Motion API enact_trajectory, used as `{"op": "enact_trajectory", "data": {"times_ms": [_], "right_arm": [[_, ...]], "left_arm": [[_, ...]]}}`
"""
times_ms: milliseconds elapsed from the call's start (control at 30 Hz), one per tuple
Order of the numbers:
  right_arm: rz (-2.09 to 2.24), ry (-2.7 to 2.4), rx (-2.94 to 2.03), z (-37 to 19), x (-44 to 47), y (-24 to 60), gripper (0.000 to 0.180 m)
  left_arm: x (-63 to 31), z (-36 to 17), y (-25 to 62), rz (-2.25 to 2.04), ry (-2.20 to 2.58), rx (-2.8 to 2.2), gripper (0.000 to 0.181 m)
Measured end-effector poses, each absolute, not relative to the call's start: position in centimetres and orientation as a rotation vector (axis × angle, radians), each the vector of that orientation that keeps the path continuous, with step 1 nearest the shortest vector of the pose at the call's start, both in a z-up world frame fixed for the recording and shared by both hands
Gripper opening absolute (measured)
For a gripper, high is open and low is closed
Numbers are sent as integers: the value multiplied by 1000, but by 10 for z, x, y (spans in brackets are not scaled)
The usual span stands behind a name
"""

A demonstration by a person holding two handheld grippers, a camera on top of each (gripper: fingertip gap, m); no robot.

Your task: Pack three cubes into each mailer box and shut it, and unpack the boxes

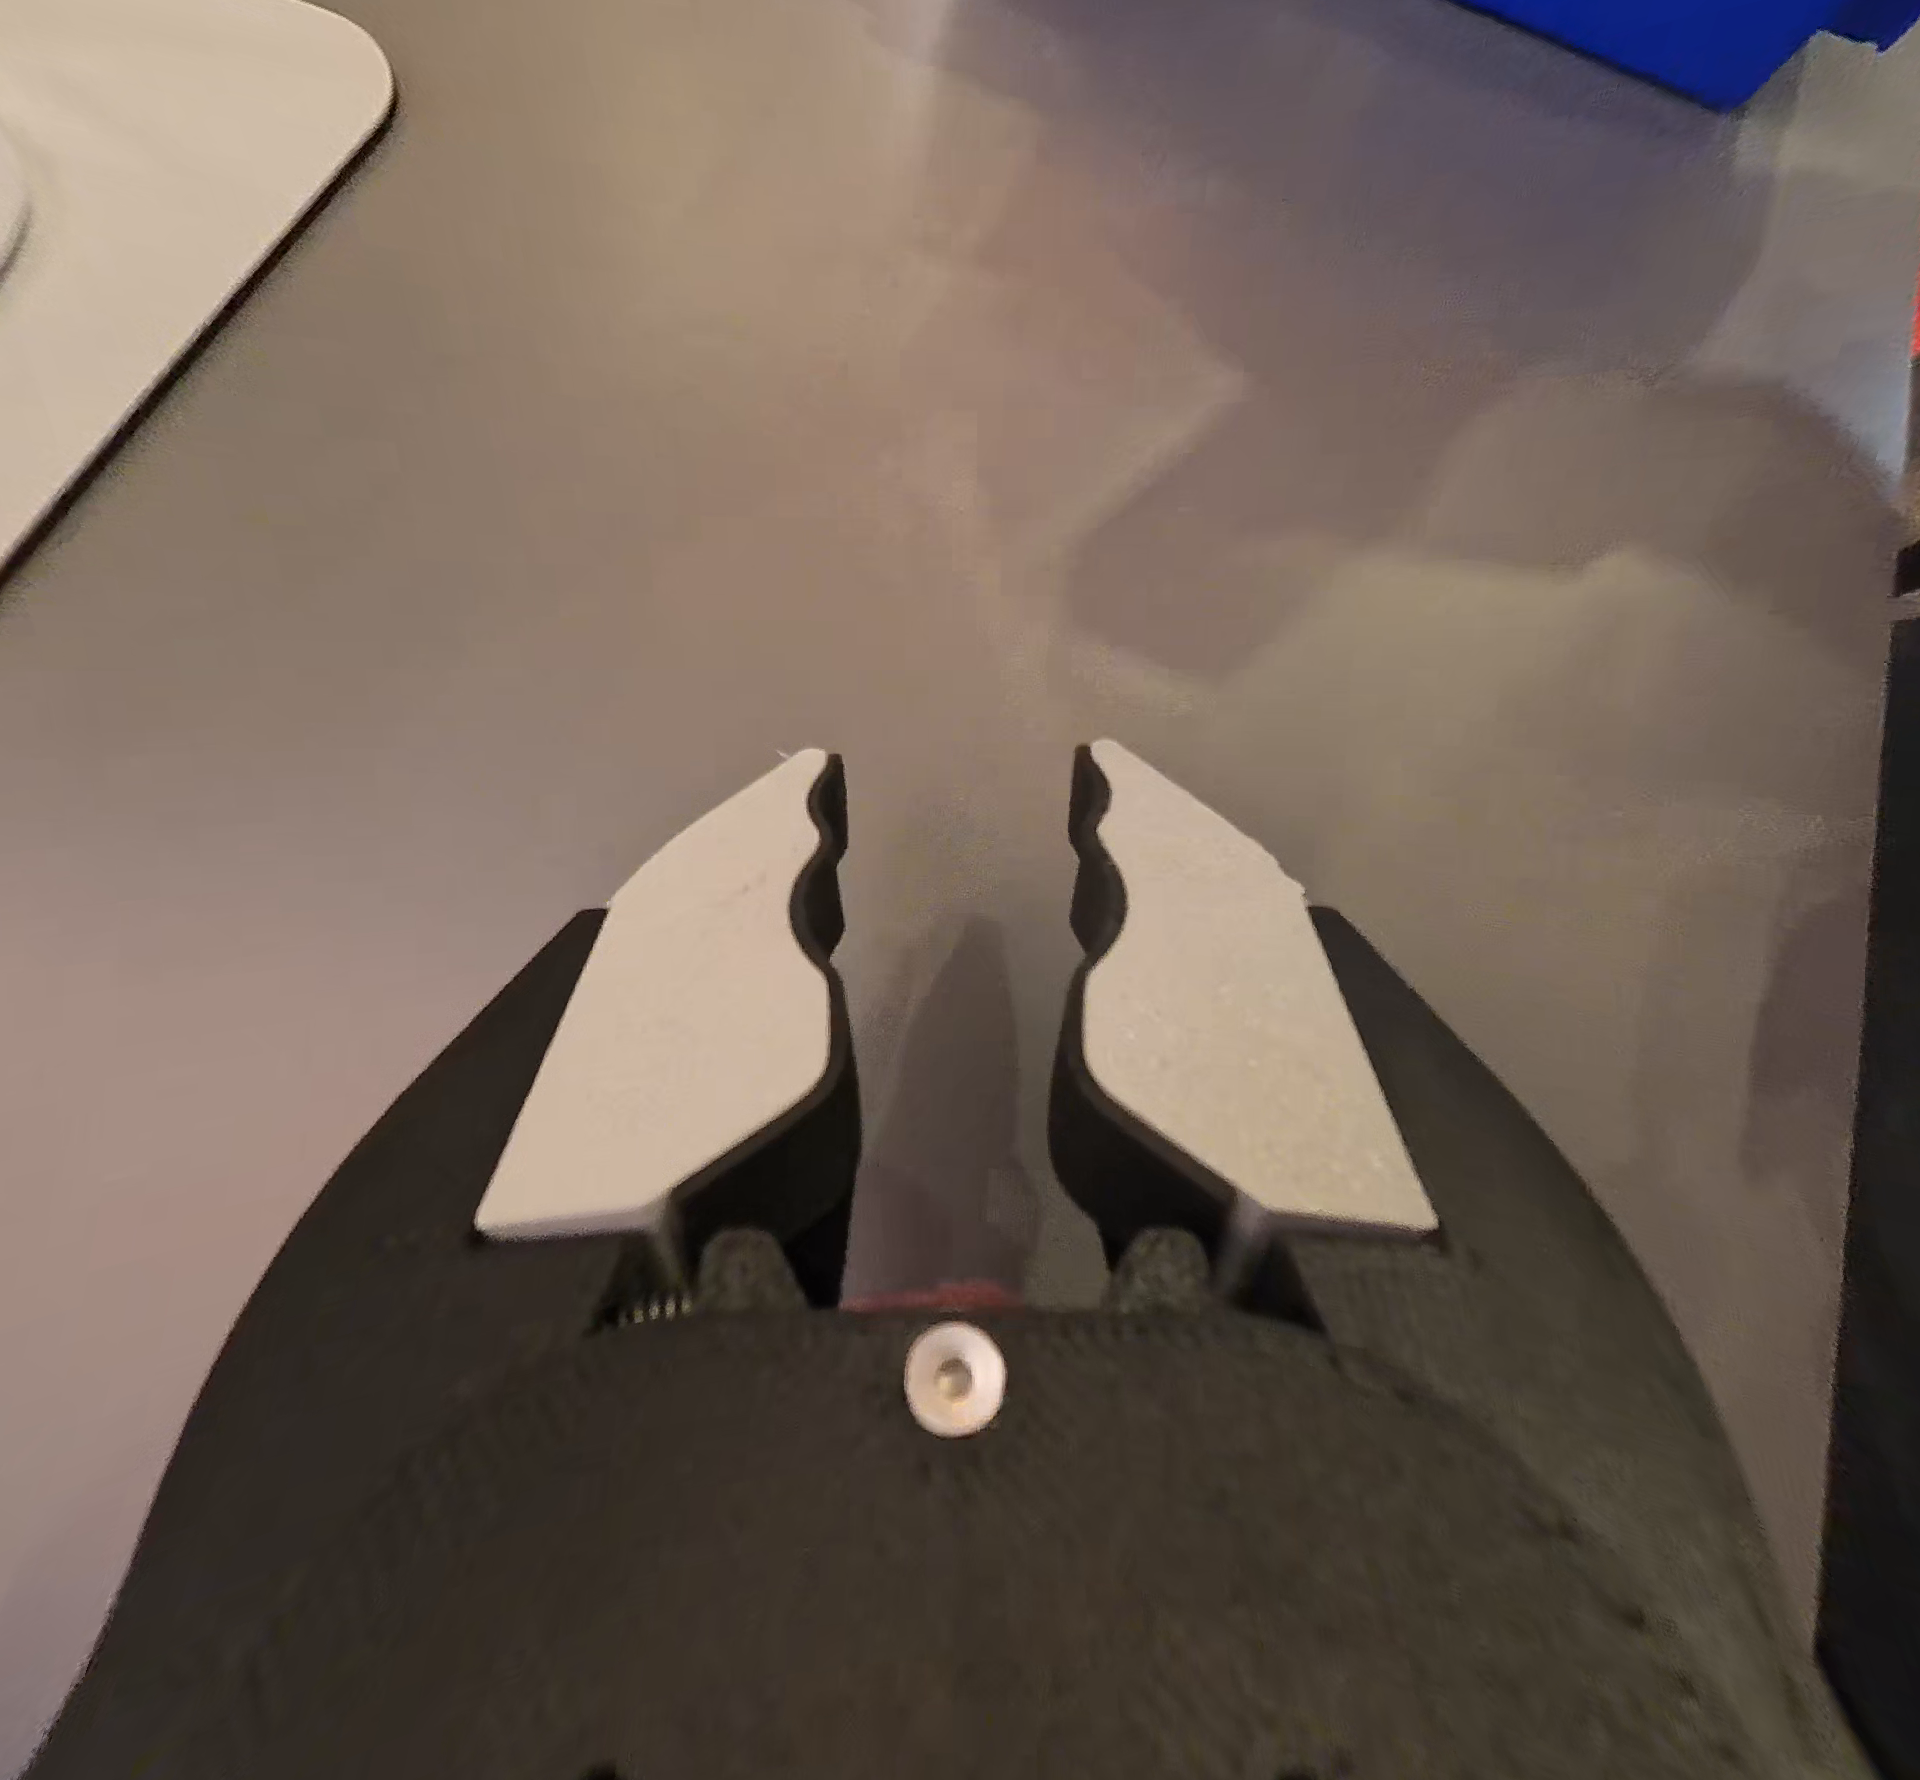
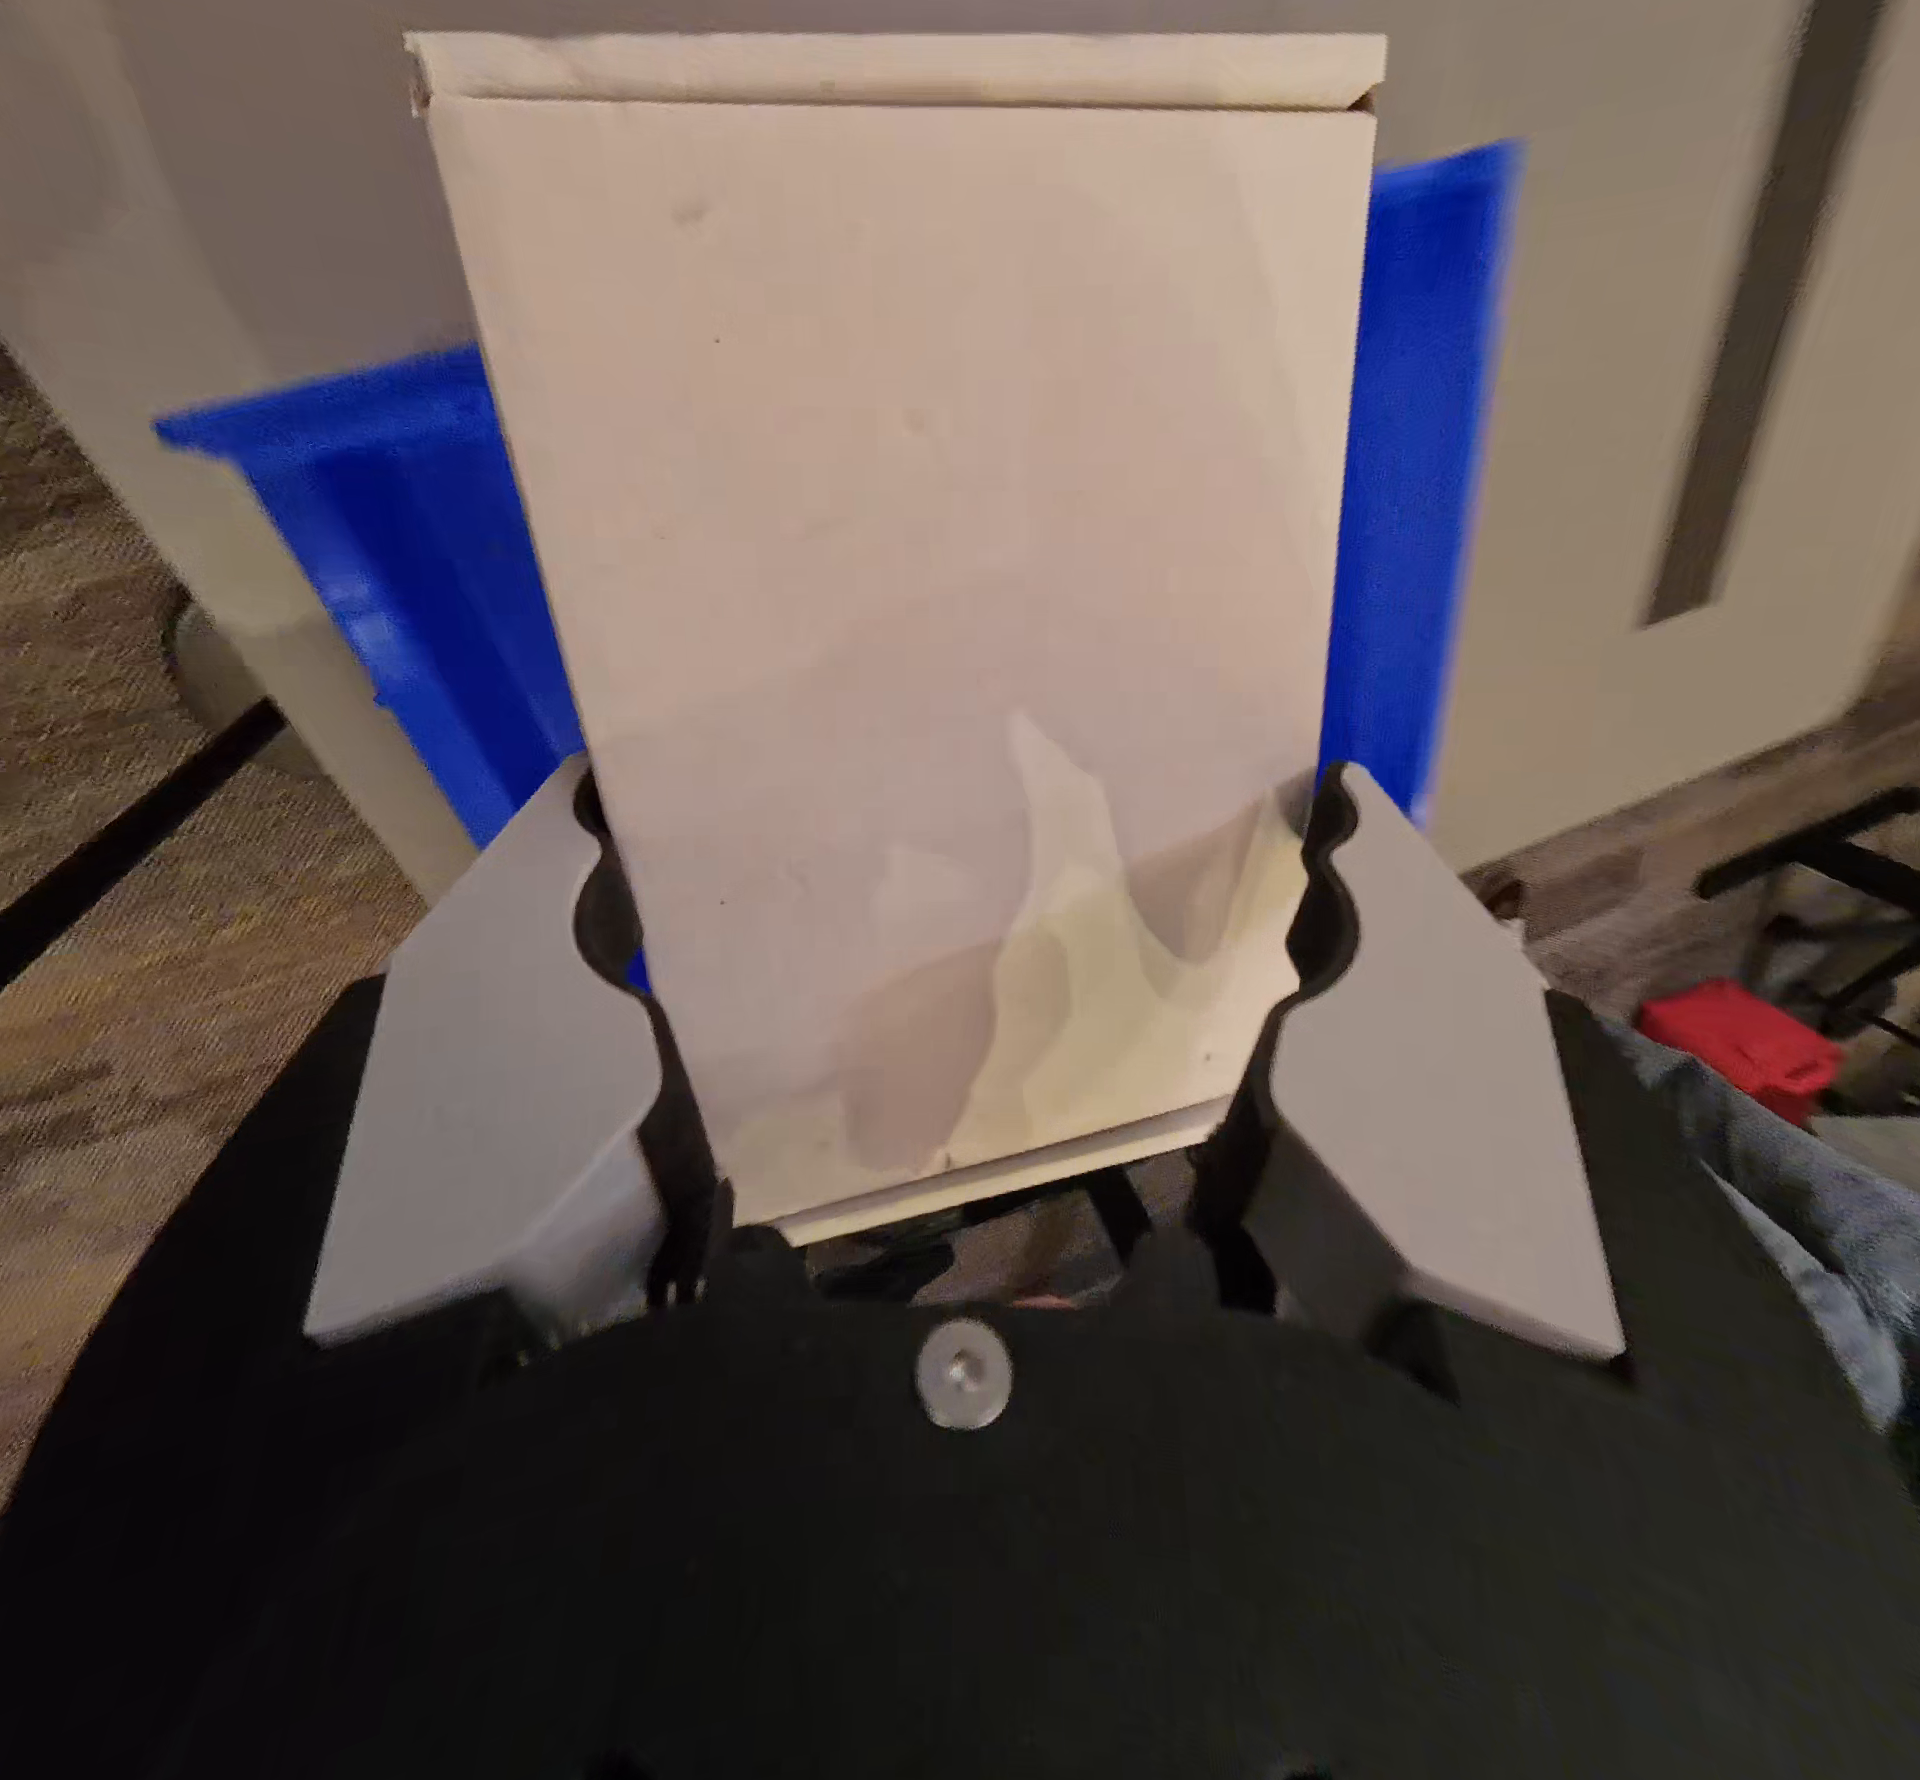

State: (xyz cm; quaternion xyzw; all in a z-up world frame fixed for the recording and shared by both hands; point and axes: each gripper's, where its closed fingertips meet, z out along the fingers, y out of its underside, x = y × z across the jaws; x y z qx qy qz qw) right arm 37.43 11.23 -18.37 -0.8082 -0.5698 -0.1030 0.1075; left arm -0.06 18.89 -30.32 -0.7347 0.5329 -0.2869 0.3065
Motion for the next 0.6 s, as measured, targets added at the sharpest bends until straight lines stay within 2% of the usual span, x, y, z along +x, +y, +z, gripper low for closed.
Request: {"op": "enact_trajectory", "data": {"times_ms": [133,267,300,333,367,433,467,533,600], "right_arm": [[-290,-1763,-2459,-233,397,84,126],[-278,-1850,-2458,-260,405,76,123],[-304,-1892,-2469,-264,411,74,108],[-292,-1918,-2491,-266,415,70,71],[-309,-1924,-2473,-267,418,71,64],[-292,-1926,-2473,-269,418,70,63],[-291,-1929,-2485,-268,419,69,56],[-293,-1892,-2504,-261,419,71,55],[-235,-1803,-2525,-252,412,72,77]], "left_arm": [[-2,-296,181,-742,1422,-1936,41],[-7,-289,177,-711,1426,-1934,41],[-8,-288,177,-701,1430,-1934,41],[-9,-287,176,-687,1436,-1934,41],[-10,-286,175,-675,1443,-1933,41],[-10,-284,172,-672,1445,-1928,41],[-10,-283,171,-670,1447,-1929,41],[-10,-284,170,-660,1455,-1934,41],[-10,-284,169,-649,1464,-1938,41]]}}
